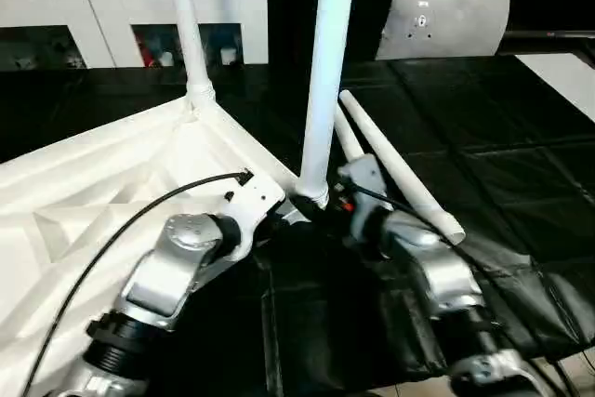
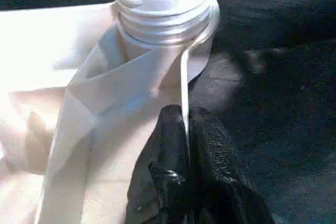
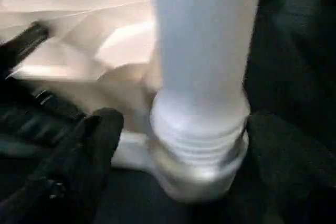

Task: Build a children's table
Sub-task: Rotate leg to tighten

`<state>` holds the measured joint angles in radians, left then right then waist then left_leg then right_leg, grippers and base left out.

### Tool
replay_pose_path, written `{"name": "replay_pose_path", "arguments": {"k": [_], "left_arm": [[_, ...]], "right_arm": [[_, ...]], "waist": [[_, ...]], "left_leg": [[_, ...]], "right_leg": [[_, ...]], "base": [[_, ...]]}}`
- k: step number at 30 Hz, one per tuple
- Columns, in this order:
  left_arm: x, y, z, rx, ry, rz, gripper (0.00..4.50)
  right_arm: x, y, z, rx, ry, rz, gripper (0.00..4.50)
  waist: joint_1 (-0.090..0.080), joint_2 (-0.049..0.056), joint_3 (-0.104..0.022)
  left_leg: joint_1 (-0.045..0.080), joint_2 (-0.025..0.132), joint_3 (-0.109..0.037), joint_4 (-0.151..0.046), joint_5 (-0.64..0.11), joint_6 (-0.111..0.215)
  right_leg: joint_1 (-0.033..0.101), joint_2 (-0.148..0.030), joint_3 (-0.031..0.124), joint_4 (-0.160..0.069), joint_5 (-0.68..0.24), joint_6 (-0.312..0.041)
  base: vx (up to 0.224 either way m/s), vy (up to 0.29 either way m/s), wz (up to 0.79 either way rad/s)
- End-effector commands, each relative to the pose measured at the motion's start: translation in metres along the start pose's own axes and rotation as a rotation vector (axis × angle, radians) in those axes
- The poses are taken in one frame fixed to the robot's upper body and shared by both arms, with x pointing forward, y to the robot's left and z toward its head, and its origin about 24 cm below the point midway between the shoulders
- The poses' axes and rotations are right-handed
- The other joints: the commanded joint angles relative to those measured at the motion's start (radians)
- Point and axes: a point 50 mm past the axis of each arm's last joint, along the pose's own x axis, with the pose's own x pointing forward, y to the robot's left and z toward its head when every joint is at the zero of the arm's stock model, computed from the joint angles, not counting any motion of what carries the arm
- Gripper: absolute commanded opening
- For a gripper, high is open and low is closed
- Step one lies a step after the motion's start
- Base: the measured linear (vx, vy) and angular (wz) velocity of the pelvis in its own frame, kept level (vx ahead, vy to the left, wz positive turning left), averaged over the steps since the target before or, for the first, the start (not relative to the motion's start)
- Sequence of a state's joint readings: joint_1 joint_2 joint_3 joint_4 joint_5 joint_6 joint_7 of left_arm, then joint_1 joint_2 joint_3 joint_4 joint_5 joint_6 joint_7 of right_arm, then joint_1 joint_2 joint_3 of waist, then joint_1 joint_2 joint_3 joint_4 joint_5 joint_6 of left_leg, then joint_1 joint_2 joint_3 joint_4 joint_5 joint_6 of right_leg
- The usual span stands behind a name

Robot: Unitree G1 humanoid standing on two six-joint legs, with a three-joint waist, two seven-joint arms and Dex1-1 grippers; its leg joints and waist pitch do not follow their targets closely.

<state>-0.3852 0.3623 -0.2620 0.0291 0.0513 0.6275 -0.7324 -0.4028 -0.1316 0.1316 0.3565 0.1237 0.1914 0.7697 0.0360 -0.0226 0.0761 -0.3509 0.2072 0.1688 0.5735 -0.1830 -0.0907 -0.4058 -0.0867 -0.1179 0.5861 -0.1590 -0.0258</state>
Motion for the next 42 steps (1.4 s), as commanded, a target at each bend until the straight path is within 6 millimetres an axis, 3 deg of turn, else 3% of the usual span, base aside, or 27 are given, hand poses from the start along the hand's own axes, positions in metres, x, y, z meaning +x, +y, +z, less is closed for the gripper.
{"name": "replay_pose_path", "arguments": {"k": [1,4,8,12,17,22,35,42], "left_arm": [[-0.005,0.005,0.007,0.041,-0.042,-0.020,0.00],[-0.010,0.005,0.002,0.123,-0.036,-0.109,0.00],[-0.019,0.001,-0.003,0.222,-0.026,-0.286,0.00],[-0.026,-0.006,-0.009,0.299,-0.005,-0.435,0.00],[-0.031,-0.006,-0.016,0.368,0.054,-0.532,0.00],[-0.033,-0.004,-0.016,0.389,0.056,-0.554,0.00],[-0.032,-0.004,-0.016,0.398,0.045,-0.567,0.00],[-0.032,-0.003,-0.018,0.392,0.049,-0.561,0.00]], "right_arm": [[0.001,0.008,0.008,-0.034,-0.033,0.116,4.43],[-0.013,-0.002,0.013,-0.060,-0.022,0.165,4.43],[-0.029,-0.012,0.016,-0.100,0.052,0.297,4.43],[-0.032,-0.014,0.017,-0.185,0.097,0.357,4.43],[-0.032,-0.015,0.018,-0.232,0.129,0.447,4.43],[-0.032,-0.012,0.017,-0.242,0.155,0.516,4.27],[-0.027,-0.007,0.013,-0.260,0.173,0.579,3.04],[-0.024,-0.003,0.013,-0.264,0.161,0.594,2.71]], "waist": [[0.011,0.005,-0.066],[0.011,0.007,-0.064],[0.026,0.007,-0.065],[0.045,0.011,-0.066],[0.054,0.004,-0.062],[0.053,0.003,-0.059],[0.051,0.000,-0.055],[0.049,-0.001,-0.053]], "left_leg": [[-0.006,0.019,-0.005,-0.061,-0.212,0.060],[-0.006,0.021,-0.005,-0.061,-0.201,0.067],[0.001,0.025,-0.002,-0.060,-0.178,0.078],[0.006,0.028,-0.002,-0.061,-0.184,0.065],[0.005,0.027,0.000,-0.065,-0.216,0.051],[0.004,0.028,-0.002,-0.066,-0.223,0.046],[0.002,0.028,-0.002,-0.067,-0.234,0.045],[0.002,0.028,-0.003,-0.068,-0.239,0.045]], "right_leg": [[0.061,-0.059,0.058,-0.076,-0.338,-0.135],[0.057,-0.058,0.059,-0.074,-0.323,-0.153],[0.054,-0.056,0.063,-0.061,-0.249,-0.192],[0.052,-0.061,0.063,-0.061,-0.255,-0.197],[0.054,-0.061,0.064,-0.061,-0.282,-0.194],[0.052,-0.061,0.064,-0.064,-0.323,-0.177],[0.051,-0.062,0.065,-0.065,-0.353,-0.172],[0.049,-0.062,0.065,-0.067,-0.370,-0.167]], "base": [[0.000,0.000,0.00],[0.000,0.000,0.00],[0.000,0.000,0.00],[0.000,0.000,0.00],[0.000,0.000,0.00],[0.000,0.000,0.00],[0.000,0.000,0.00],[0.000,0.000,0.00]]}}
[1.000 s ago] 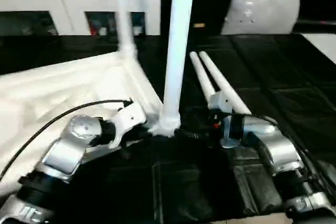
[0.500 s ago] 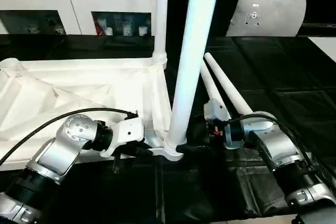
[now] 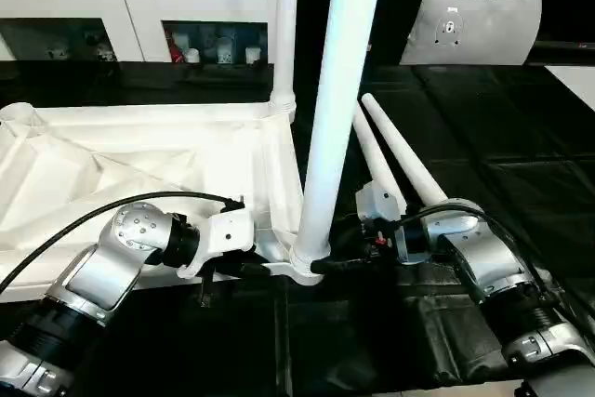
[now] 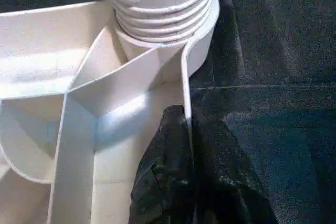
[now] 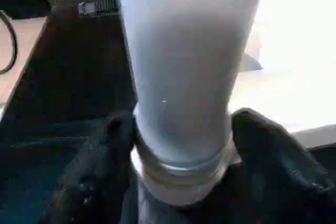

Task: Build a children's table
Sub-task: Rotate leg to tighten

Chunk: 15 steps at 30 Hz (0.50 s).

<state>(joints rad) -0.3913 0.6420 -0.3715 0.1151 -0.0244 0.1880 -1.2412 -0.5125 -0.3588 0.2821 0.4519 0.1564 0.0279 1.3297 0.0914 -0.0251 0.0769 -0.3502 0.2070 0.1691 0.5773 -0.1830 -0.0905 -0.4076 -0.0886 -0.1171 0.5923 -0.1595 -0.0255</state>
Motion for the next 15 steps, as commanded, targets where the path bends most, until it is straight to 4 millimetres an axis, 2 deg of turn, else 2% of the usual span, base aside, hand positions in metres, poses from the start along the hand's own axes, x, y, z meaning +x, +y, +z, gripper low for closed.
{"name": "replay_pose_path", "arguments": {"k": [1,6,8,9,10,12,15], "left_arm": [[0.006,-0.003,0.002,0.034,0.015,-0.054,0.00],[0.007,-0.002,0.001,-0.014,0.006,-0.006,0.00],[0.008,0.003,0.005,-0.089,-0.022,0.079,0.00],[0.010,0.008,0.009,-0.150,-0.046,0.158,0.00],[0.011,0.010,0.011,-0.170,-0.054,0.186,0.00],[0.015,0.016,0.018,-0.260,-0.098,0.290,0.00],[0.022,0.021,0.026,-0.351,-0.131,0.393,0.00]], "right_arm": [[0.004,0.000,0.004,-0.026,0.003,0.027,2.65],[0.009,0.006,0.002,0.013,-0.034,0.041,2.60],[0.017,0.008,0.005,0.074,-0.100,-0.022,2.60],[0.026,0.007,0.006,0.121,-0.136,-0.088,2.60],[0.029,0.007,0.006,0.134,-0.144,-0.110,2.60],[0.042,0.006,0.006,0.167,-0.149,-0.203,2.60],[0.060,0.004,0.007,0.217,-0.166,-0.308,2.59]], "waist": [[-0.006,0.003,-0.054],[-0.008,0.002,-0.053],[-0.009,0.005,-0.052],[-0.010,0.006,-0.050],[-0.011,0.004,-0.050],[-0.017,0.007,-0.047],[-0.035,0.003,-0.046]], "left_leg": [[0.002,0.028,-0.003,-0.072,-0.241,0.045],[0.001,0.029,-0.003,-0.072,-0.236,0.045],[0.004,0.031,-0.002,-0.074,-0.241,0.039],[0.001,0.029,-0.003,-0.075,-0.249,0.033],[0.001,0.029,-0.004,-0.075,-0.254,0.027],[0.003,0.024,-0.007,-0.075,-0.287,0.012],[-0.001,0.019,-0.010,-0.073,-0.287,0.007]], "right_leg": [[0.051,-0.061,0.064,-0.073,-0.374,-0.167],[0.051,-0.059,0.065,-0.072,-0.364,-0.168],[0.050,-0.060,0.067,-0.072,-0.364,-0.174],[0.051,-0.059,0.066,-0.075,-0.381,-0.167],[0.051,-0.059,0.065,-0.075,-0.392,-0.164],[0.047,-0.061,0.060,-0.089,-0.495,-0.127],[0.046,-0.062,0.058,-0.096,-0.533,-0.102]], "base": [[0.000,0.000,0.00],[0.000,0.000,0.00],[0.000,0.000,0.00],[0.000,0.000,0.00],[0.000,0.000,0.00],[0.000,0.000,0.00],[0.000,0.000,0.00]]}}
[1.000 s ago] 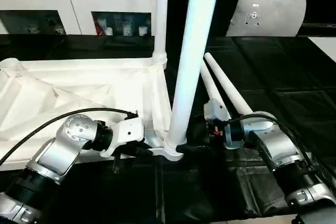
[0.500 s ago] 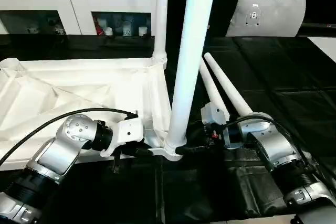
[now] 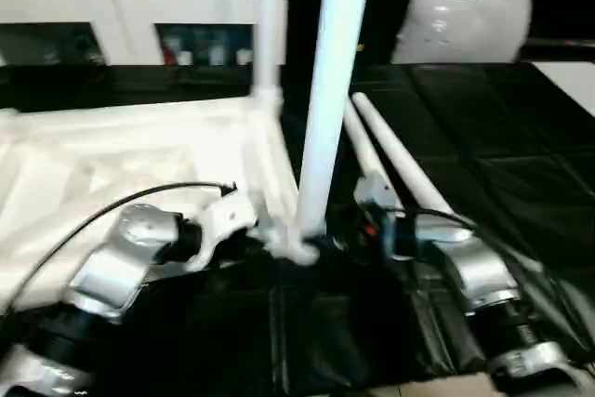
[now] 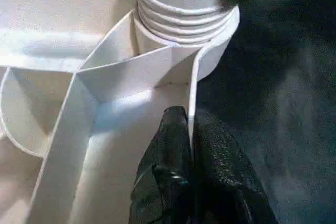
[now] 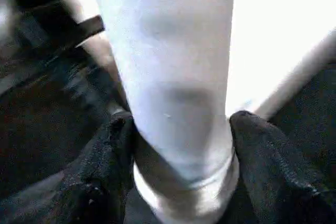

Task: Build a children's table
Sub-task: Rotate leg to tighten

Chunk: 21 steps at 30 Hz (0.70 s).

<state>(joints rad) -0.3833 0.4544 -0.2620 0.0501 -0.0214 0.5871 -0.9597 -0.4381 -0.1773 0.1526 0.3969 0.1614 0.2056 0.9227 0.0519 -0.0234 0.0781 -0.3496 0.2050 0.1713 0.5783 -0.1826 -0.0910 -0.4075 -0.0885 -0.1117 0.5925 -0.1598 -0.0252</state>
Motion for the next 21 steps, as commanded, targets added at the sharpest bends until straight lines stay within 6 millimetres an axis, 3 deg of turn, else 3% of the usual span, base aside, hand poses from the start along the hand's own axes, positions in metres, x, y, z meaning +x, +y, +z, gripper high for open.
{"name": "replay_pose_path", "arguments": {"k": [1,5,8,9,13,14,21], "left_arm": [[0.008,0.000,0.022,-0.030,-0.088,0.119,0.00],[0.017,-0.001,0.031,-0.098,-0.110,0.208,0.00],[0.023,-0.002,0.040,-0.108,-0.126,0.273,0.00],[0.024,-0.003,0.041,-0.105,-0.125,0.277,0.00],[0.022,-0.001,0.040,-0.075,-0.102,0.278,0.00],[0.022,-0.001,0.039,-0.071,-0.099,0.275,0.00],[0.011,0.003,0.029,-0.016,-0.066,0.242,0.00]], "right_arm": [[0.034,0.027,0.003,0.003,-0.012,0.071,2.56],[0.050,0.024,0.006,0.005,-0.012,-0.089,2.54],[0.063,0.023,0.011,0.083,-0.040,-0.156,2.54],[0.064,0.024,0.013,0.089,-0.050,-0.137,3.10],[0.061,0.023,0.015,0.067,-0.062,-0.148,3.29],[0.060,0.022,0.015,0.071,-0.063,-0.147,3.60],[0.036,0.009,0.012,-0.025,-0.070,-0.154,4.17]], "waist": [[-0.002,0.002,-0.049],[-0.019,0.001,-0.052],[-0.019,0.001,-0.055],[-0.017,0.002,-0.060],[-0.011,0.005,-0.065],[-0.010,0.008,-0.065],[-0.008,0.011,-0.065]], "left_leg": [[-0.004,0.019,-0.014,-0.074,-0.285,0.013],[-0.008,0.019,-0.012,-0.072,-0.259,0.022],[-0.010,0.019,-0.010,-0.071,-0.221,0.037],[-0.011,0.019,-0.010,-0.069,-0.201,0.042],[-0.013,0.022,-0.004,-0.064,-0.127,0.068],[-0.014,0.022,-0.005,-0.065,-0.121,0.073],[-0.010,0.023,-0.004,-0.066,-0.169,0.056]], "right_leg": [[0.049,-0.062,0.050,-0.098,-0.542,-0.094],[0.046,-0.058,0.052,-0.095,-0.495,-0.108],[0.046,-0.058,0.055,-0.091,-0.441,-0.121],[0.050,-0.056,0.054,-0.085,-0.397,-0.129],[0.051,-0.051,0.059,-0.064,-0.211,-0.183],[0.054,-0.052,0.058,-0.061,-0.193,-0.194],[0.055,-0.054,0.059,-0.069,-0.263,-0.177]], "base": [[0.000,0.000,0.00],[0.000,0.000,0.00],[0.000,0.000,0.00],[0.000,0.000,0.00],[0.000,0.000,0.00],[0.000,0.000,0.00],[0.000,0.000,0.00]]}}
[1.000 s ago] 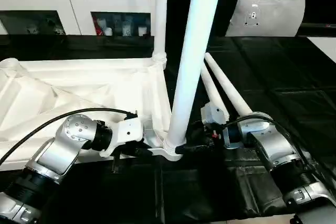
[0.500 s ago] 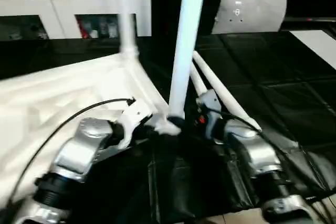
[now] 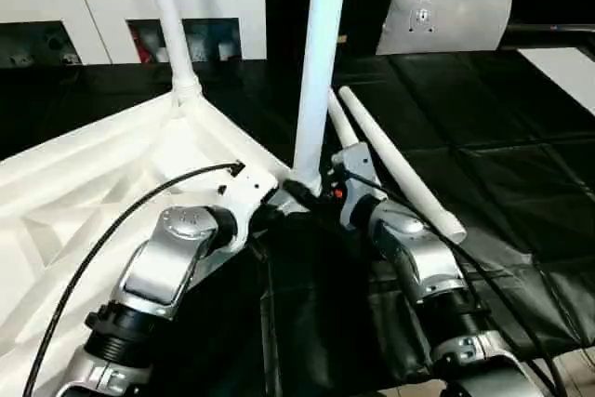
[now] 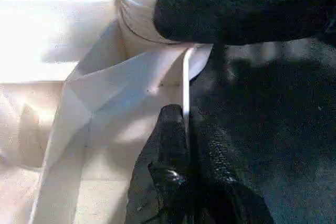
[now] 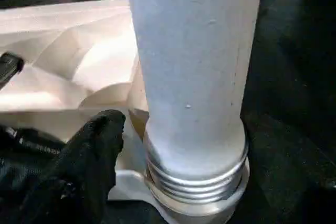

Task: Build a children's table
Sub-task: Rotate leg to tighten

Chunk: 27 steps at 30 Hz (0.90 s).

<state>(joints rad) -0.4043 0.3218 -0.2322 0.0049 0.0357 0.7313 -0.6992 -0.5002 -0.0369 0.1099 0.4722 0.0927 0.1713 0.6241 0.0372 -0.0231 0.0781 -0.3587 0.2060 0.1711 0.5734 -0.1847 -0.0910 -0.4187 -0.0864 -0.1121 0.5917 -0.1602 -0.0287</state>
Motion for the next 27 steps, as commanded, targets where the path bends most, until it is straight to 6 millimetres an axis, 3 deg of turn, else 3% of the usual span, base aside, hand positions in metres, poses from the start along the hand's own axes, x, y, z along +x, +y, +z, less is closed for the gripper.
{"name": "replay_pose_path", "arguments": {"k": [1,2,8,16,17,18,19,20,22,25,26,27], "left_arm": [[-0.004,0.003,0.011,0.071,-0.051,-0.014,0.00],[-0.005,0.003,0.011,0.076,-0.054,-0.024,0.00],[-0.017,0.007,0.001,0.178,-0.067,-0.185,0.00],[-0.020,0.000,-0.003,0.263,-0.089,-0.342,0.00],[-0.022,-0.004,-0.008,0.305,-0.058,-0.405,0.00],[-0.024,-0.006,-0.012,0.334,-0.035,-0.448,0.00],[-0.024,-0.006,-0.012,0.338,-0.032,-0.454,0.00],[-0.027,-0.007,-0.018,0.375,-0.001,-0.513,0.00],[-0.029,-0.008,-0.019,0.387,0.009,-0.534,0.00],[-0.030,-0.008,-0.021,0.395,0.015,-0.549,0.00],[-0.031,-0.007,-0.021,0.408,0.021,-0.559,0.00],[-0.031,-0.007,-0.021,0.408,0.021,-0.559,0.00]], "right_arm": [[-0.001,0.011,-0.001,-0.060,-0.013,0.104,4.19],[-0.004,0.009,-0.001,-0.069,-0.016,0.106,4.40],[-0.037,-0.008,0.007,-0.171,-0.018,0.299,4.40],[-0.046,-0.019,0.010,-0.233,0.062,0.396,4.40],[-0.046,-0.021,0.011,-0.251,0.088,0.425,4.40],[-0.047,-0.022,0.011,-0.262,0.107,0.445,4.40],[-0.047,-0.023,0.012,-0.263,0.109,0.448,4.40],[-0.048,-0.022,0.011,-0.278,0.139,0.502,4.40],[-0.048,-0.022,0.011,-0.285,0.154,0.529,4.40],[-0.049,-0.021,0.011,-0.290,0.163,0.548,4.40],[-0.050,-0.019,0.008,-0.294,0.185,0.591,4.06],[-0.050,-0.019,0.008,-0.294,0.185,0.591,4.06]], "waist": [[0.008,0.011,-0.066],[0.007,0.009,-0.066],[0.014,0.011,-0.068],[0.034,0.011,-0.070],[0.035,-0.009,-0.071],[0.043,0.000,-0.071],[0.042,0.002,-0.071],[0.050,-0.006,-0.070],[0.051,-0.001,-0.068],[0.048,-0.003,-0.068],[0.046,-0.008,-0.068],[0.046,-0.008,-0.068]], "left_leg": [[-0.001,0.022,-0.004,-0.061,-0.165,0.057],[-0.002,0.022,-0.003,-0.059,-0.160,0.059],[0.000,0.022,-0.002,-0.057,-0.172,0.076],[0.007,0.027,-0.001,-0.057,-0.182,0.063],[0.005,0.026,0.001,-0.057,-0.181,0.066],[0.004,0.025,-0.003,-0.058,-0.174,0.070],[0.006,0.026,-0.001,-0.057,-0.174,0.068],[0.009,0.027,0.000,-0.057,-0.175,0.069],[0.008,0.029,0.001,-0.059,-0.174,0.066],[0.008,0.030,-0.002,-0.061,-0.189,0.051],[0.006,0.029,-0.002,-0.060,-0.191,0.051],[0.006,0.029,-0.002,-0.060,-0.191,0.051]], "right_leg": [[0.066,-0.057,0.059,-0.069,-0.258,-0.174],[0.067,-0.056,0.060,-0.067,-0.239,-0.177],[0.069,-0.055,0.059,-0.067,-0.245,-0.181],[0.064,-0.056,0.062,-0.062,-0.237,-0.203],[0.067,-0.057,0.062,-0.063,-0.249,-0.197],[0.067,-0.061,0.062,-0.060,-0.264,-0.196],[0.064,-0.061,0.063,-0.061,-0.269,-0.196],[0.062,-0.061,0.064,-0.061,-0.279,-0.191],[0.061,-0.060,0.065,-0.060,-0.277,-0.188],[0.063,-0.060,0.064,-0.059,-0.278,-0.184],[0.065,-0.060,0.065,-0.059,-0.284,-0.181],[0.065,-0.060,0.065,-0.059,-0.284,-0.181]], "base": [[0.000,0.000,0.00],[0.000,0.000,0.00],[0.000,0.000,0.00],[0.000,0.000,0.00],[0.000,0.000,0.00],[0.000,0.000,0.00],[0.000,0.000,0.00],[0.000,0.000,0.00],[0.000,0.000,0.00],[0.000,0.000,0.00],[0.000,0.000,0.00],[0.000,0.000,0.00]]}}
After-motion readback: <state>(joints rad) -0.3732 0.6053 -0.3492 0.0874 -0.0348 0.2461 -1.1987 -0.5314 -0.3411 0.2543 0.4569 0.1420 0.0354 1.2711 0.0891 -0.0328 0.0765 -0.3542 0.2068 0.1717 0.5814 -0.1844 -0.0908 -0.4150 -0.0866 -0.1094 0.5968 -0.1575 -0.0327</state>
